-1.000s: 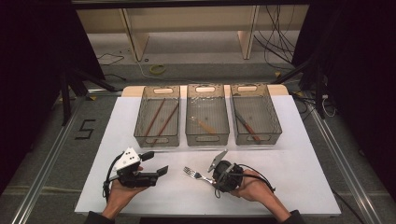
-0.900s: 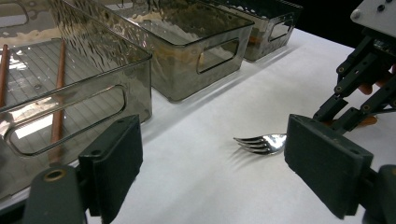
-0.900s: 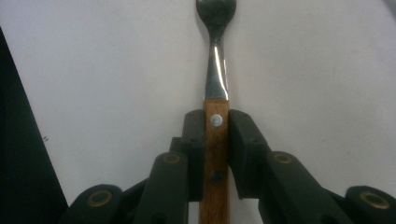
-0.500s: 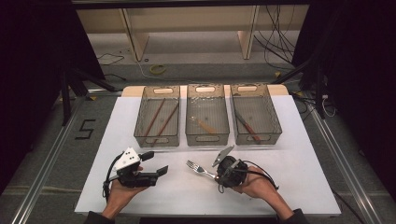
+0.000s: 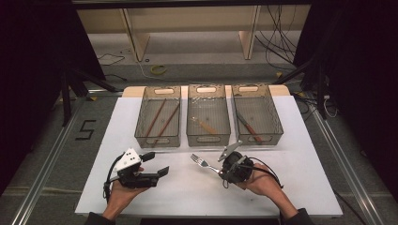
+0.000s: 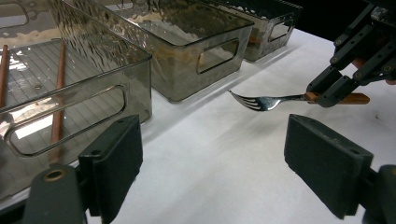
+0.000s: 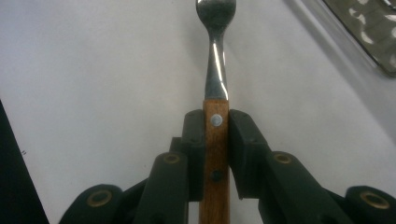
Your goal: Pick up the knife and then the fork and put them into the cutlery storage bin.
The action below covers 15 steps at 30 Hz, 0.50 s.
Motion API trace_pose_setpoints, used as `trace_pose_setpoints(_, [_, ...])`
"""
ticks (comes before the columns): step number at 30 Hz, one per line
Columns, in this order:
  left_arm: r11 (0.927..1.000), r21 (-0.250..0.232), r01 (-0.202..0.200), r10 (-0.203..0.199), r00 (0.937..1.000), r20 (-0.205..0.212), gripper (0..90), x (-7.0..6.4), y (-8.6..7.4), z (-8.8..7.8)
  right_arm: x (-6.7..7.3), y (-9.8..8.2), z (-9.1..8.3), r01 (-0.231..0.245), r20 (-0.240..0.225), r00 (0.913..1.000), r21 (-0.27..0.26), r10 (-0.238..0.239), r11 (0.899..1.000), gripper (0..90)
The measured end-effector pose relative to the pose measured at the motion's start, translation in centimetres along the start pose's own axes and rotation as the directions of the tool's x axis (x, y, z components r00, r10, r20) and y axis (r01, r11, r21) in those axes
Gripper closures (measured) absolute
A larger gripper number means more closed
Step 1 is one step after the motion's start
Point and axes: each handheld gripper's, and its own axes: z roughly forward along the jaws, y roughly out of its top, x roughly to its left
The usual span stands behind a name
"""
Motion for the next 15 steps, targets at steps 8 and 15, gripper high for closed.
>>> trace_pose_setpoints(8, [1.0000,-0.001,0.000,0.000,1.0000,0.000,18.8,0.0,0.0,0.0,-0.7,0.0,-0.7,-0.022,0.013,0.9997,-0.025,0.022,0.999,77.8])
trace_pose_setpoints(15, [1.0000,-0.001,0.000,0.000,1.0000,0.000,18.8,0.0,0.0,0.0,-1.3,-0.1,-1.1,-0.034,0.025,0.9991,-0.039,0.035,0.999,77.8])
